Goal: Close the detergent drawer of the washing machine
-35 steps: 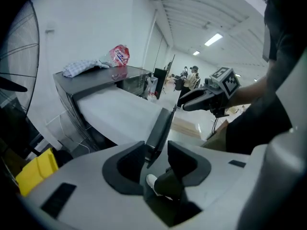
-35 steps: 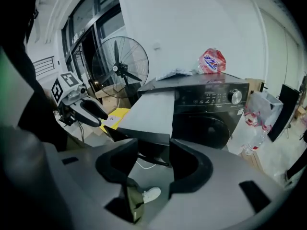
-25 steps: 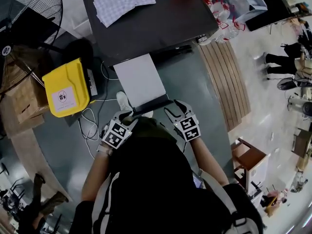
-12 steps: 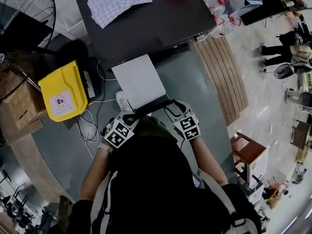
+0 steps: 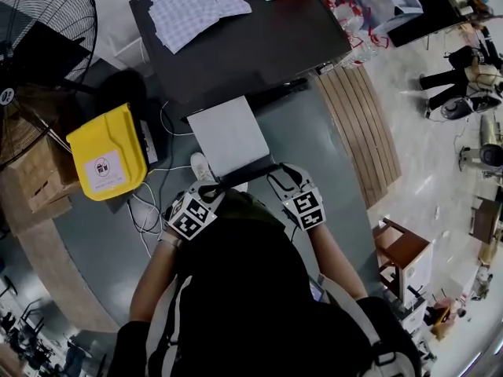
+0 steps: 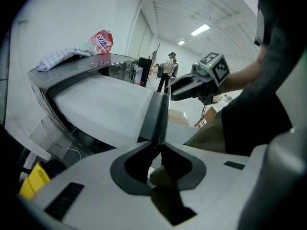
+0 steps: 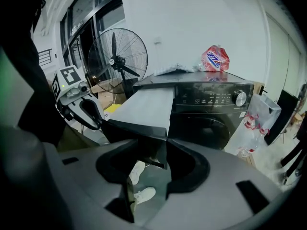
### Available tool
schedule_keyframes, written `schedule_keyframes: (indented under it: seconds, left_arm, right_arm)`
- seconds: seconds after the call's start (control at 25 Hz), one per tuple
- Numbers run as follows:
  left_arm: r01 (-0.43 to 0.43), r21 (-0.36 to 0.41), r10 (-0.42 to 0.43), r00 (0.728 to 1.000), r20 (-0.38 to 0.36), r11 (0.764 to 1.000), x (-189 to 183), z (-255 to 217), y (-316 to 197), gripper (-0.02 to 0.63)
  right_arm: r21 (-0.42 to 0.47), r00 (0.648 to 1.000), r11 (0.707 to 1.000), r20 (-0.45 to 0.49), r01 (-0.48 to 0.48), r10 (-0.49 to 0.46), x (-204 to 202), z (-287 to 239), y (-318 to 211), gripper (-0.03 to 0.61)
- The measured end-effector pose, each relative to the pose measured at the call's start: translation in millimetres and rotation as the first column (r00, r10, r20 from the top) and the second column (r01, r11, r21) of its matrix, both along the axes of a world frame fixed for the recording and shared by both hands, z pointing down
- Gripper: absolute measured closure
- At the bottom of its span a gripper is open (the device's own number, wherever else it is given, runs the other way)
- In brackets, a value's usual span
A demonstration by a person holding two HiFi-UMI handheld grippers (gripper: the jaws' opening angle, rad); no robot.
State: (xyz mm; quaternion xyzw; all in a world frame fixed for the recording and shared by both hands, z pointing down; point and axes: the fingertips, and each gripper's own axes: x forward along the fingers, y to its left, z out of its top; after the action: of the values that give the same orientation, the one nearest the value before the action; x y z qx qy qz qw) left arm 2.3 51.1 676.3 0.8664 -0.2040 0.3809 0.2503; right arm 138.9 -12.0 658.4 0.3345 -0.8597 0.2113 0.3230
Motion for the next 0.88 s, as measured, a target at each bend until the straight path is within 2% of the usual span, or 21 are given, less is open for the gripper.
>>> schedule_keyframes:
  seconds: [0.44,0.88]
  left_arm:
    - [-0.001,0.02,0.001,1.0,0.008,1.0,-22.5,-5.7,-45.1,0.551]
    - [0.011,0.027,-0.013,0.999,0.047,1.0,-48.3,-6.0,-94.9,0.554]
  right_arm:
    - [0.011,0.999,0.999,0.01,-0.031,0.03,-23.4,-4.3,-46.2,0.382]
    - [0.044,0.998,0.998,0.025,-0.051,0.05,-49.3,-6.9,-97.3,0.38]
